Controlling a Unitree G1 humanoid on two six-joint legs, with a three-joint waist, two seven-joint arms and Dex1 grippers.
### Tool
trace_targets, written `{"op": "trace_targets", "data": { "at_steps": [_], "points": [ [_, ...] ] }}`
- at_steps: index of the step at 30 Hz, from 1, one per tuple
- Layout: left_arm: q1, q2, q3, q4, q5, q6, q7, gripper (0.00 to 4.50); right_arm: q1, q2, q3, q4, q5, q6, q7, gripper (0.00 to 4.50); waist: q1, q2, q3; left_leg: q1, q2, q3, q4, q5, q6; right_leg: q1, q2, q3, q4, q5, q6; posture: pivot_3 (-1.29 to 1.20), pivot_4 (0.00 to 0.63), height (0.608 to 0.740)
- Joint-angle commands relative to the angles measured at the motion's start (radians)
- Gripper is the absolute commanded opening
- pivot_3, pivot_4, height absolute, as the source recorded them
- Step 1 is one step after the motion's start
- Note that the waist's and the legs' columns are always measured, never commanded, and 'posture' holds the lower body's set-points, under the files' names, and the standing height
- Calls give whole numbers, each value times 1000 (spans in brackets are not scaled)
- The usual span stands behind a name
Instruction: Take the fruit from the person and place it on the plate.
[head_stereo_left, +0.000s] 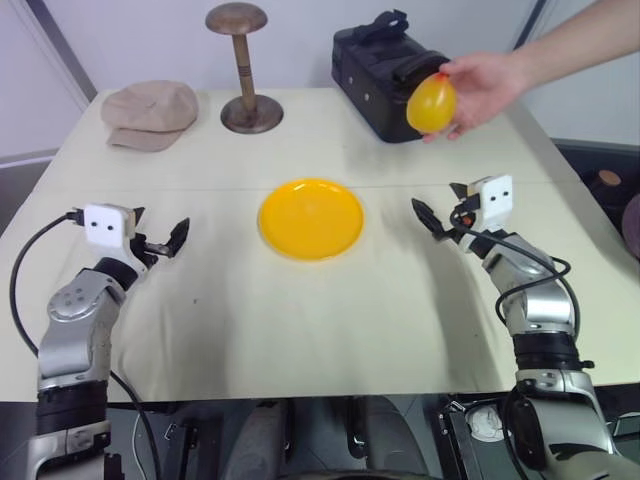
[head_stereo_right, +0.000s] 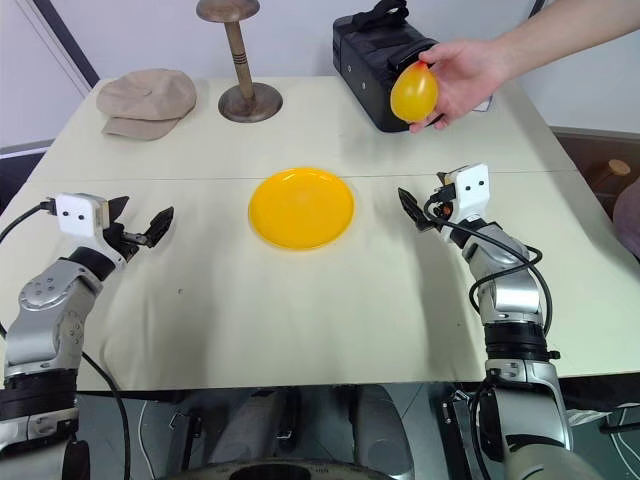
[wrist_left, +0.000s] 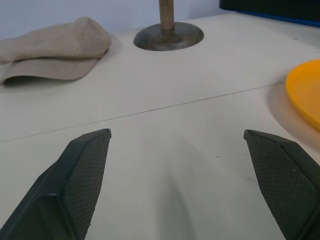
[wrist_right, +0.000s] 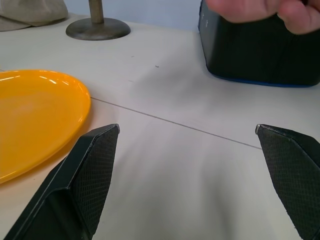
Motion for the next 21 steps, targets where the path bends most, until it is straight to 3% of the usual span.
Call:
{"op": "trace_targets", "data": {
  "at_steps": [1,3,5,11,15,21],
  "points": [
    [-31,25,22,-16,-7,-22,-14,4464,-15,-1,-15,-24,6,-23,1,4500,0,0,0,0,0,0,0,0,0,0,0,0,0,0,0,0,150,740],
    [-49,36,25,-31,-43,-15,-56,4464,-12,-2,-16,-28,7,-22,1,4500,0,0,0,0,0,0,0,0,0,0,0,0,0,0,0,0,150,740],
    [-68,61,27,-128,-192,78,-178,4464,-10,-2,-17,-31,7,-20,0,4500,0,0,0,0,0,0,0,0,0,0,0,0,0,0,0,0,150,740],
    [-99,137,-15,-296,-441,288,-358,4464,1,-3,-18,-42,7,-16,-3,4500,-1,0,0,-1,0,0,0,0,0,0,0,0,-2,-1,-2,0,150,740],
    [-140,162,-48,-298,-440,325,-378,4464,17,-11,-26,-72,10,-2,-8,4500,-3,0,0,0,0,0,0,0,0,0,1,0,-1,-2,-3,0,150,740],
    [-188,153,-68,-270,-429,322,-380,4464,26,-63,-94,-282,88,122,-22,4500,-1,1,0,0,0,0,0,0,0,0,2,0,-1,-1,-2,0,150,740]
  ]
}}
